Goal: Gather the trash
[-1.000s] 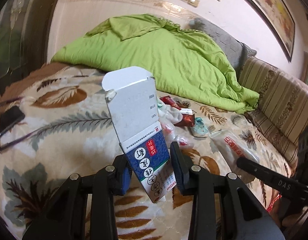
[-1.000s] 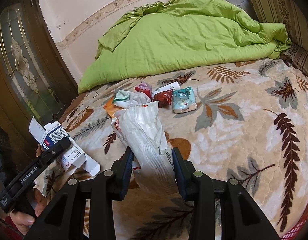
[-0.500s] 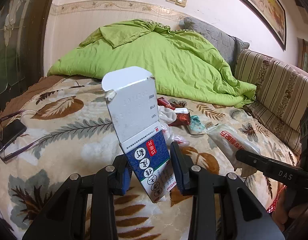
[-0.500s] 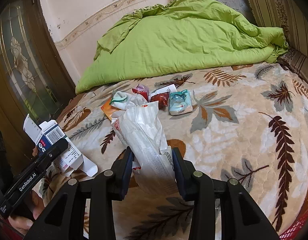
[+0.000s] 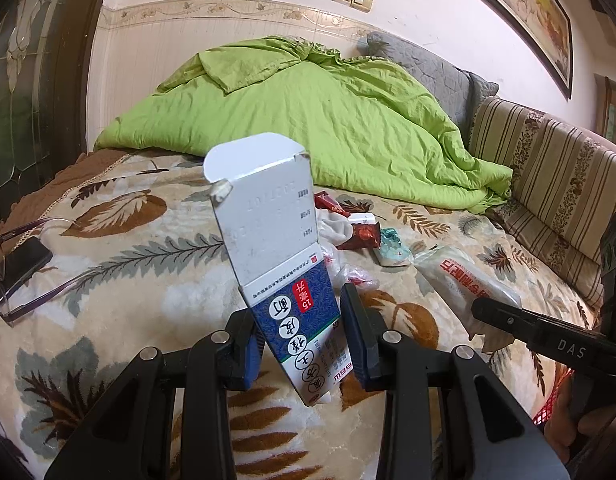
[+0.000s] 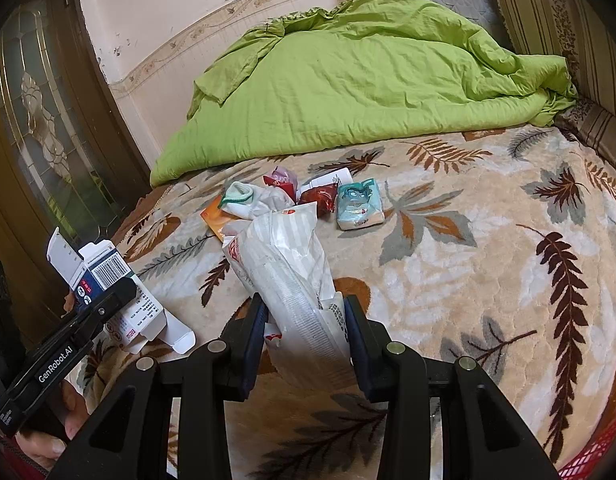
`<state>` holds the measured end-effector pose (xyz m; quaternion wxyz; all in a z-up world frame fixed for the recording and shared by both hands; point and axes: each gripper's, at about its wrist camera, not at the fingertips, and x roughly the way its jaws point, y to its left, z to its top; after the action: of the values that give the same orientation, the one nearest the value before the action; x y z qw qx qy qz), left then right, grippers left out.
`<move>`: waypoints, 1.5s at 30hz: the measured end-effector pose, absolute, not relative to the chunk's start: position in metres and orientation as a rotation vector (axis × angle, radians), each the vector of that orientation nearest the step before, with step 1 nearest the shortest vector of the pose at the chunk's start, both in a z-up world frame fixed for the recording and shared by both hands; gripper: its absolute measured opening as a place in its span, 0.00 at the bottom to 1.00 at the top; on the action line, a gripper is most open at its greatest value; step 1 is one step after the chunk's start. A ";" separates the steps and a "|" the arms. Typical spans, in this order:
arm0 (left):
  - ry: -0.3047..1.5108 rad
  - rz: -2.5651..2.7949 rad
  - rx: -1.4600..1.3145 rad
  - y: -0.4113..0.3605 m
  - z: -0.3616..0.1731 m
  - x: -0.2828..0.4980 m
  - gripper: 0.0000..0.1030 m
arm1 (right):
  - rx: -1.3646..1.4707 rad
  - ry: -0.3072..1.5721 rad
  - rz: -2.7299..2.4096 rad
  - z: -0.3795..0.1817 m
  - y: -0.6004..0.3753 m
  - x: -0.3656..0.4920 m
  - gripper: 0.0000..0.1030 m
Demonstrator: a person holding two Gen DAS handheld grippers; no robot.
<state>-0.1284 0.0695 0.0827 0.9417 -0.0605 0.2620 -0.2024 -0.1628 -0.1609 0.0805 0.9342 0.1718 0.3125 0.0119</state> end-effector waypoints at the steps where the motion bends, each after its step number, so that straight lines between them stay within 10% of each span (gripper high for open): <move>1: 0.536 -0.413 -0.123 0.070 0.082 -0.128 0.33 | 0.352 0.640 0.025 0.080 -0.161 -0.163 0.40; 45: 0.554 -0.233 0.042 0.056 0.075 -0.132 0.34 | 0.266 0.616 -0.013 0.084 -0.154 -0.167 0.41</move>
<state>-0.1325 0.0565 0.0751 0.9550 0.0207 0.2728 -0.1148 -0.1670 -0.1541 0.0838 0.9442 0.1306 0.3022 -0.0063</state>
